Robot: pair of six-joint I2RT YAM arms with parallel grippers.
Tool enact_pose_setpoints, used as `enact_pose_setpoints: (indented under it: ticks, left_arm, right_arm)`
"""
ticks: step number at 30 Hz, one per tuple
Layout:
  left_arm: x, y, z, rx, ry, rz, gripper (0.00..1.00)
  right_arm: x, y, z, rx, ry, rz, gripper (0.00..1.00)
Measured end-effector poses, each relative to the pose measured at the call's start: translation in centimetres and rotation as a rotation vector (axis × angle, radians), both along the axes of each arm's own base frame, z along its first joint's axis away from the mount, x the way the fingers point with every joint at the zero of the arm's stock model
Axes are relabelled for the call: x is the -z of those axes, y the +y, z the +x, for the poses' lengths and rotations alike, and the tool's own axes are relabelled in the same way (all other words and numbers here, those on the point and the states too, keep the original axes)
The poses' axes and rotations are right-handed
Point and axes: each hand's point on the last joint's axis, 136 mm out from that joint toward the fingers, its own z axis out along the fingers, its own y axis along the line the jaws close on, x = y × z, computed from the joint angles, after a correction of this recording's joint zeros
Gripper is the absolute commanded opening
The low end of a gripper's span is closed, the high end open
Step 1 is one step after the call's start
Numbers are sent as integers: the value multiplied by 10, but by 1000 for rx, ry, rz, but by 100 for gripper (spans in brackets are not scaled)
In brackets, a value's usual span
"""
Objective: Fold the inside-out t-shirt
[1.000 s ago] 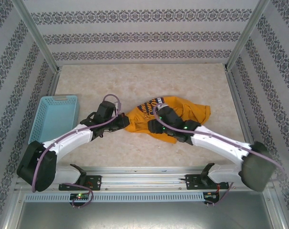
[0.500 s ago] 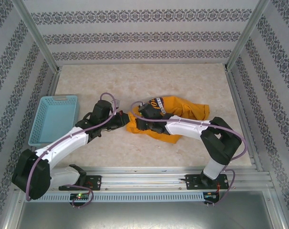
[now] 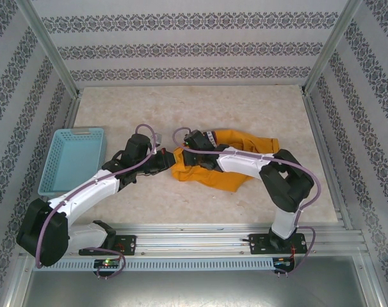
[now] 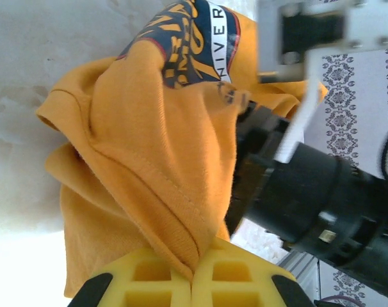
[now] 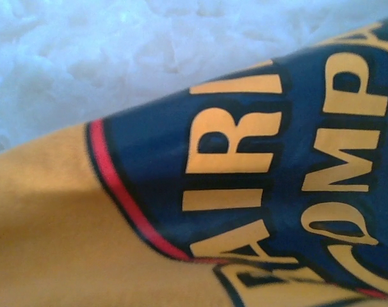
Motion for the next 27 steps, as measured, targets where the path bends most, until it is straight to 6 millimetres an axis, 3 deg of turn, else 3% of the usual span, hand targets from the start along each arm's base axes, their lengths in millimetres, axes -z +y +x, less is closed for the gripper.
enact_pose_setpoints:
  ticks: [2, 9, 10, 15, 19, 24, 27]
  left_arm:
    - [0, 0, 0, 0, 1, 0, 0]
    - [-1, 0, 0, -2, -2, 0, 0]
    - [0, 1, 1, -4, -2, 1, 0]
    - [0, 5, 4, -21, -9, 12, 0]
    - [-2, 15, 9, -50, -17, 16, 0]
    - [-5, 42, 28, -134, -24, 32, 5]
    - [-7, 57, 48, -177, -11, 44, 8]
  right_arm:
    - [7, 3, -1, -10, 14, 3, 49]
    - [9, 10, 18, 20, 24, 30, 2]
    - [9, 8, 21, 29, 30, 37, 0]
    - [7, 0, 29, 44, 41, 55, 0]
    - [-8, -5, 20, 27, 28, 68, 0]
    - [-58, -11, -4, -15, -28, 137, 0]
    - [-87, -8, -29, -62, -73, 168, 0]
